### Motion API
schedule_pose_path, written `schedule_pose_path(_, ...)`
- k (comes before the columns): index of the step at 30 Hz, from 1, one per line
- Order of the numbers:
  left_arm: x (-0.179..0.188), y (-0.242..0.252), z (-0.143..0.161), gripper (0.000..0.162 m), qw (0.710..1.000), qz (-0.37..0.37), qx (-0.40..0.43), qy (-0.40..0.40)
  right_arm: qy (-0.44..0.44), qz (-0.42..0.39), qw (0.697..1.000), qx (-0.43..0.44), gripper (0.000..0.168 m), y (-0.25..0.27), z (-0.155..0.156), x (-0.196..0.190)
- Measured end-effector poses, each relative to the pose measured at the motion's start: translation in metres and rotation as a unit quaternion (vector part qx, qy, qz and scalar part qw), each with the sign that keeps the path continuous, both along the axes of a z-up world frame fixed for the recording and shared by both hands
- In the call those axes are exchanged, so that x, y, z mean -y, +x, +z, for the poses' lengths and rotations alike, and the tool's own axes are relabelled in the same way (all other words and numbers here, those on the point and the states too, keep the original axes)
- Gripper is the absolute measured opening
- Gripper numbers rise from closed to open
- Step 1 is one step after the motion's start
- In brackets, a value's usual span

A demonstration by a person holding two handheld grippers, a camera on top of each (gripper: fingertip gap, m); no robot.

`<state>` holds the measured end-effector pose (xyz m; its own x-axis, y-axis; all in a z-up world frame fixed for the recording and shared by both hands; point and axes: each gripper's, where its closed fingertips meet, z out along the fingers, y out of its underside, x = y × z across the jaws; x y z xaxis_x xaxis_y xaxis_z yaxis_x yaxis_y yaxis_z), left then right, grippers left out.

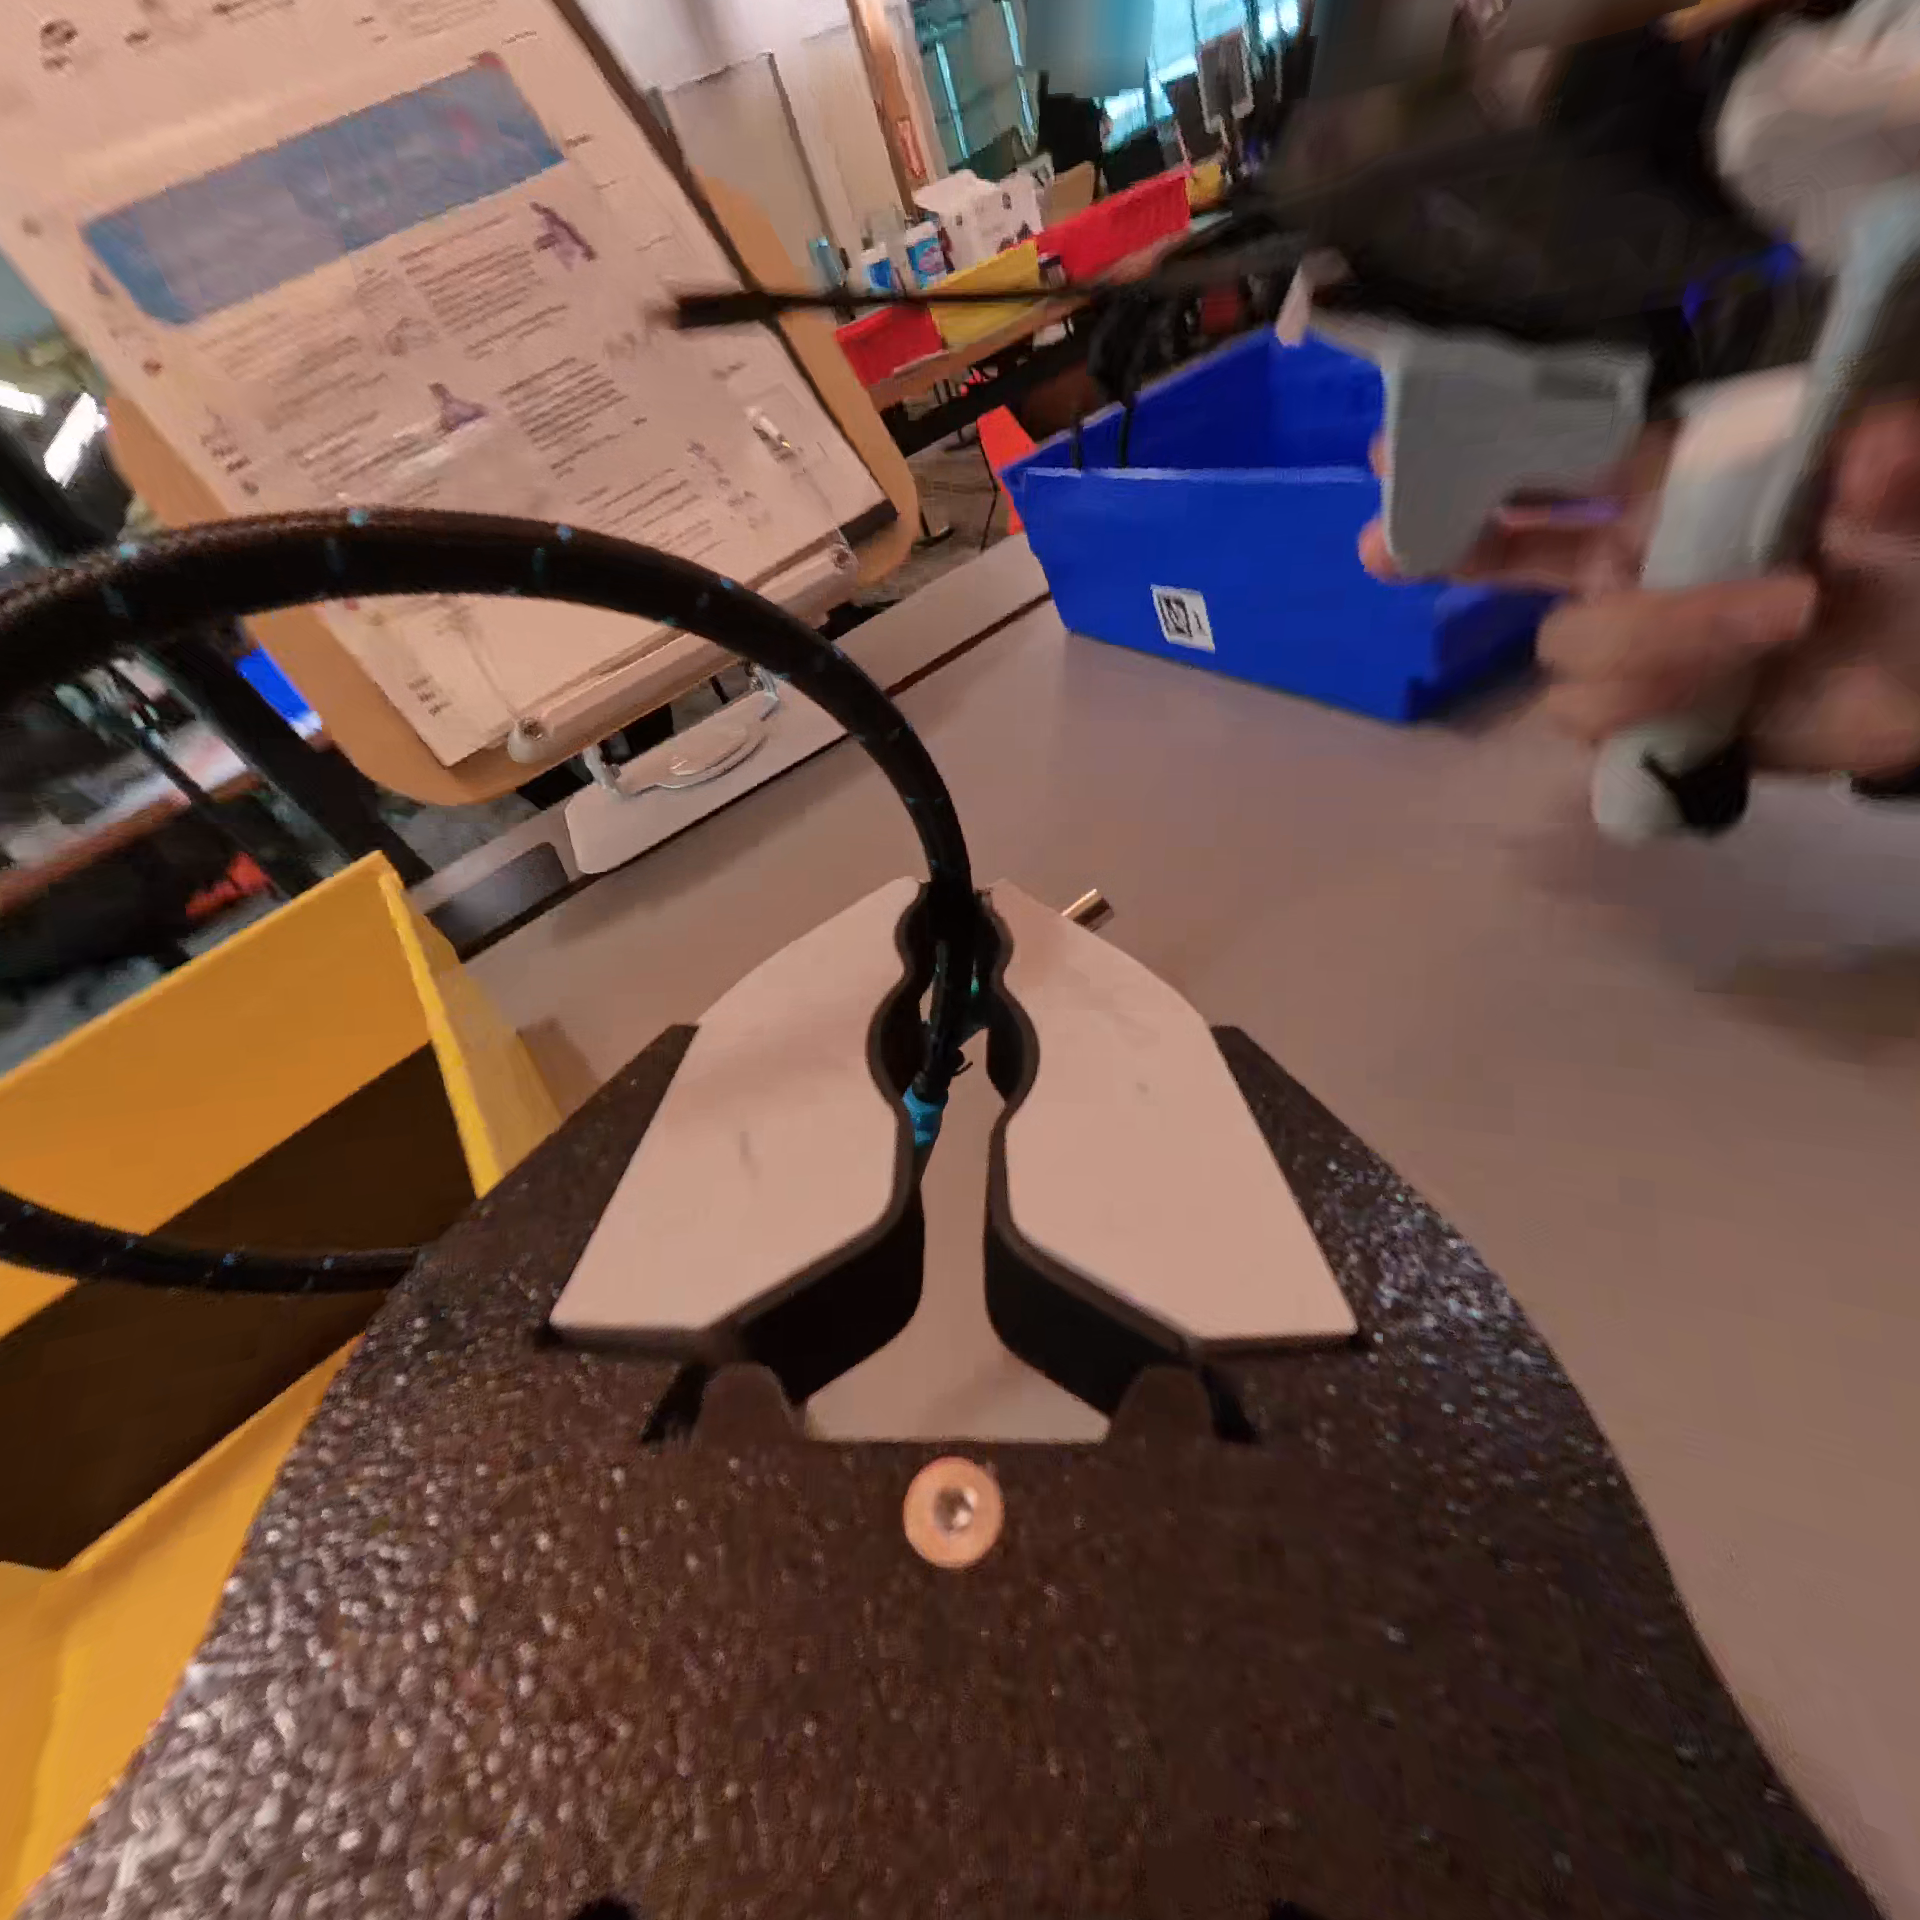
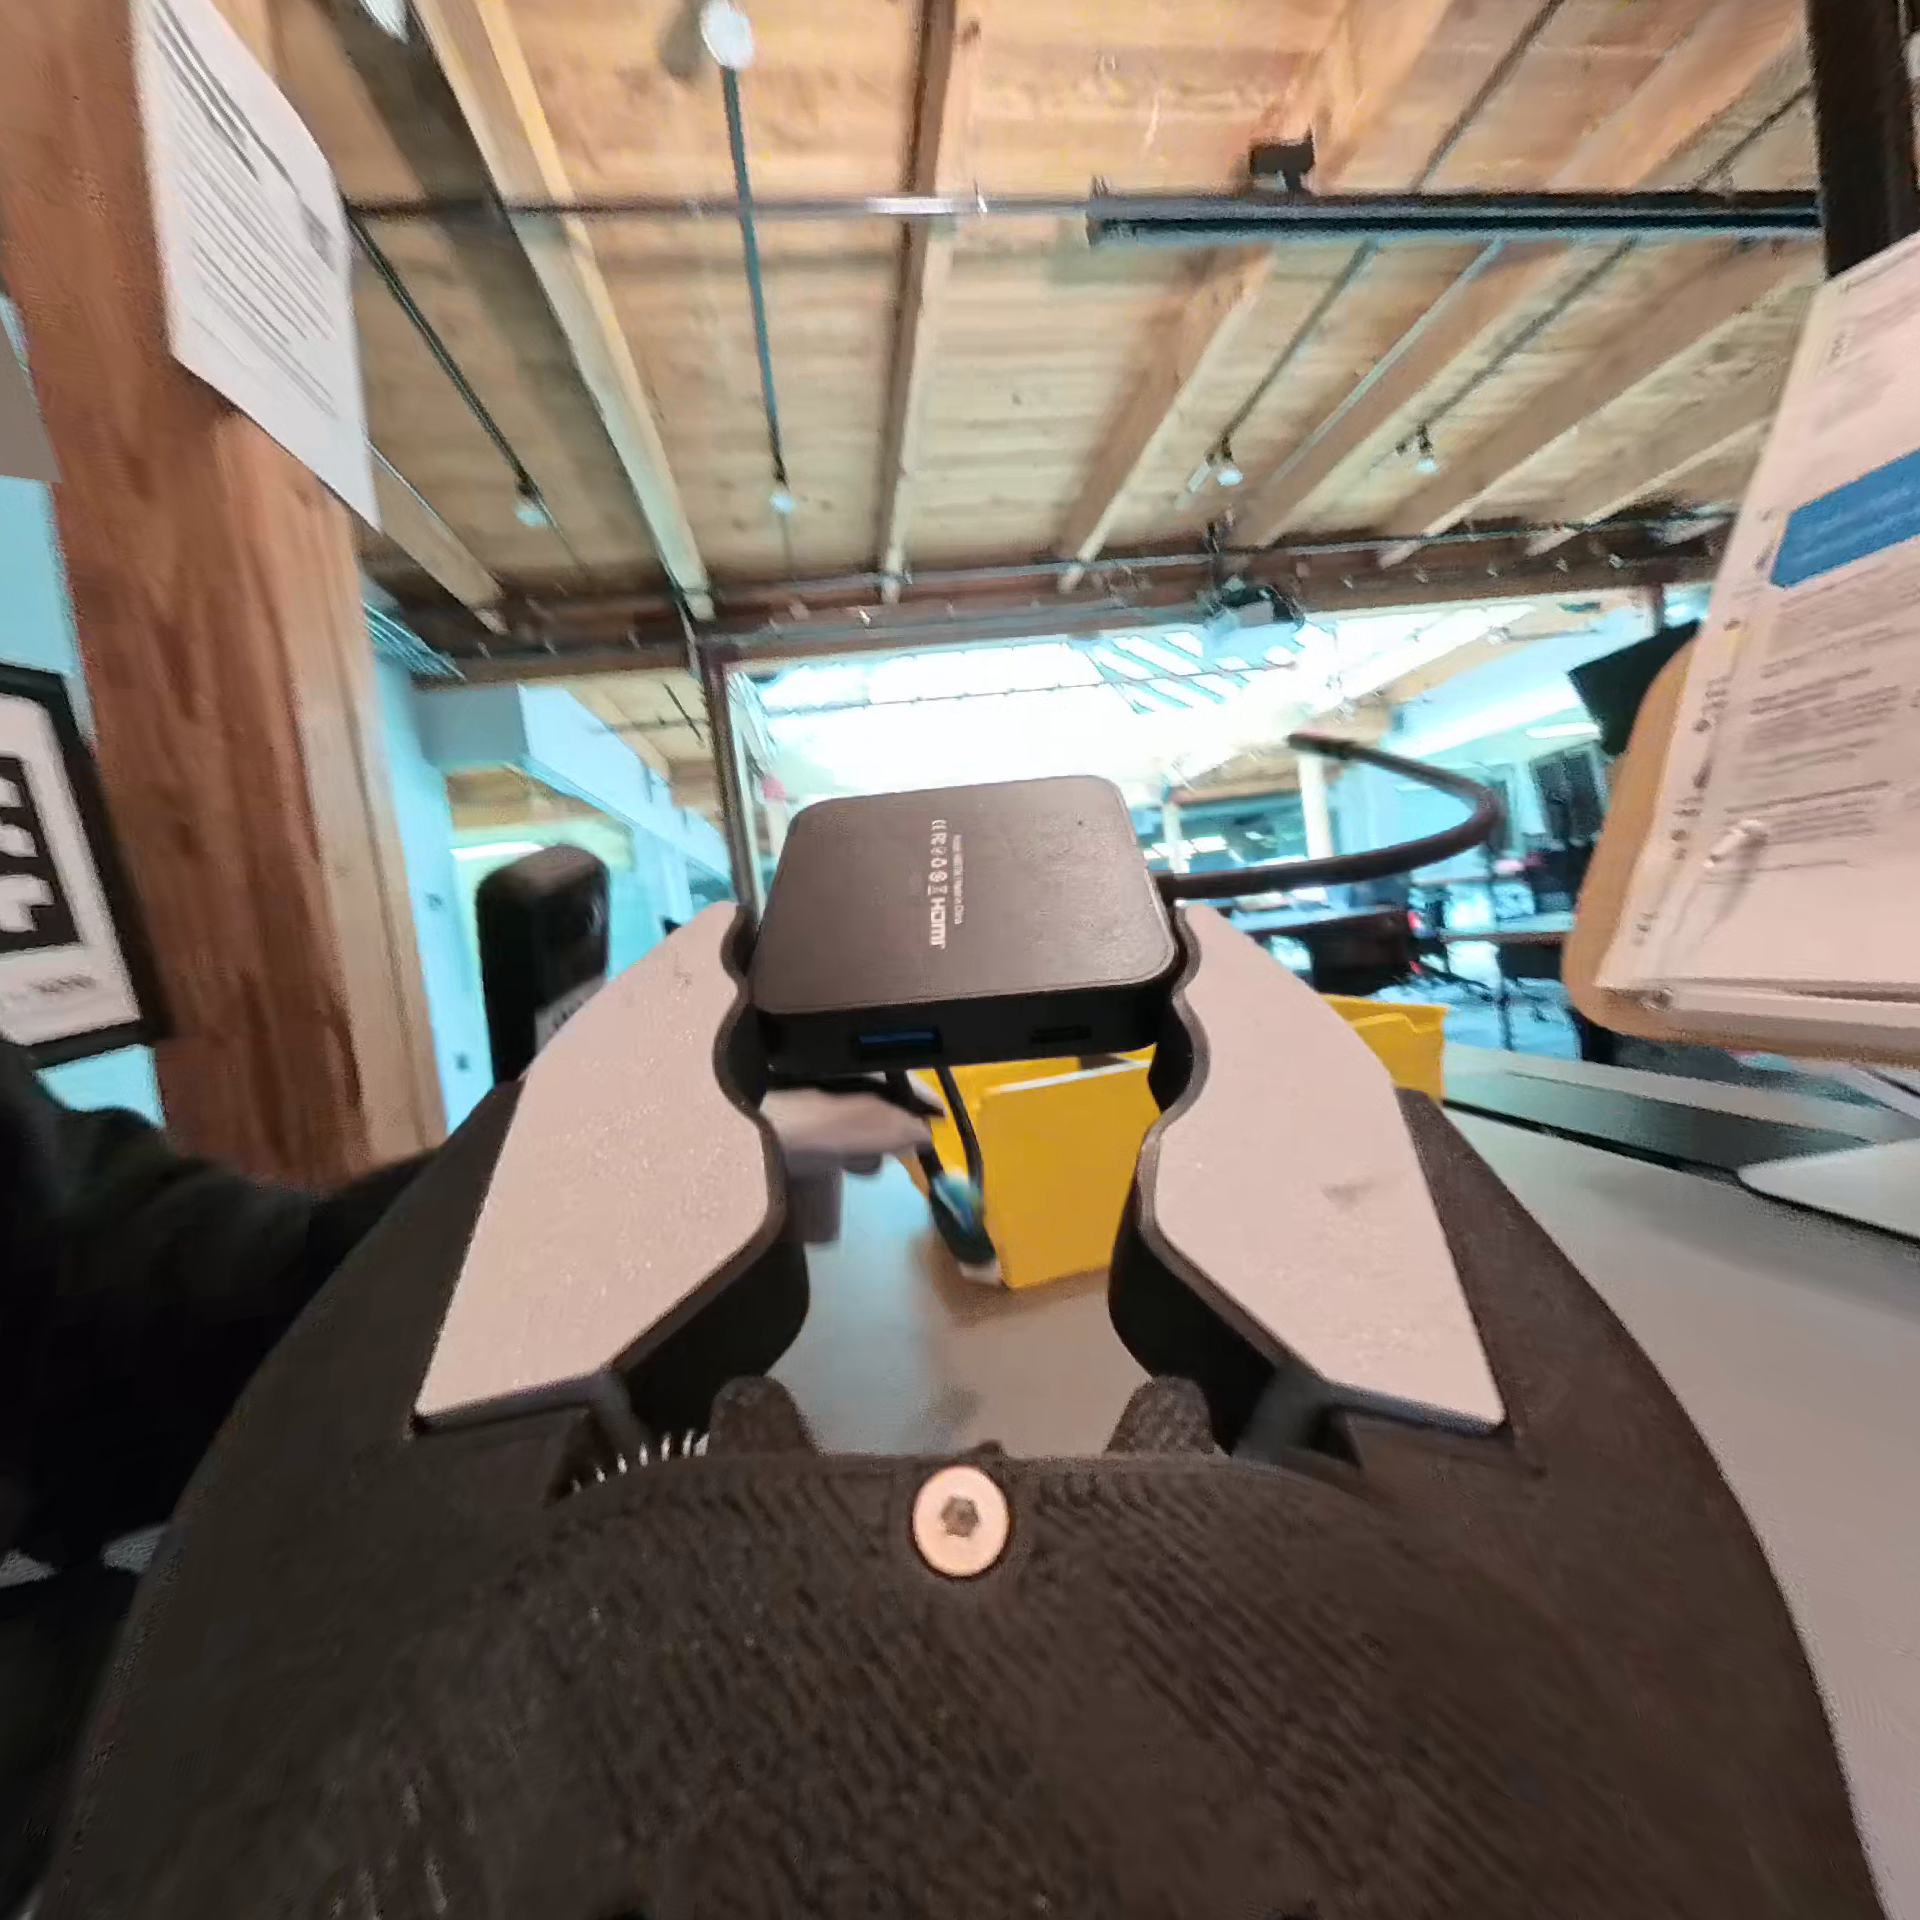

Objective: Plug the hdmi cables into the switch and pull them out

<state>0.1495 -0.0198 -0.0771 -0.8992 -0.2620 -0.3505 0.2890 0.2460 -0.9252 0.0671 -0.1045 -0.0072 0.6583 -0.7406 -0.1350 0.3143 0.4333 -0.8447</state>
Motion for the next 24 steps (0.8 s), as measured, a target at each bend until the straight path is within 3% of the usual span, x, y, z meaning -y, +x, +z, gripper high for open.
schedule_pose_path(5,0.007,-0.020,-0.038,0.006,0.998,-0.021,-0.005,0.062,-0.003,0.051,0.998,0.044,0.074,-0.019,0.009,-0.006)
schedule_pose_path(14,0.006,-0.023,-0.046,0.006,0.996,-0.022,-0.034,0.086,-0.007,0.058,0.997,0.045,0.074,-0.019,0.008,-0.009)
schedule_pose_path(18,-0.001,-0.023,-0.047,0.006,0.976,0.015,-0.110,0.187,-0.016,0.058,0.997,0.040,0.074,-0.018,0.006,-0.012)
schedule_pose_path(22,0.006,-0.043,-0.048,0.007,0.934,-0.040,-0.235,0.267,-0.020,0.057,0.997,0.038,0.074,-0.016,0.006,-0.014)
schedule_pose_path(24,0.020,-0.040,-0.048,0.006,0.932,-0.061,-0.245,0.261,-0.024,0.055,0.998,0.036,0.074,-0.016,0.005,-0.014)
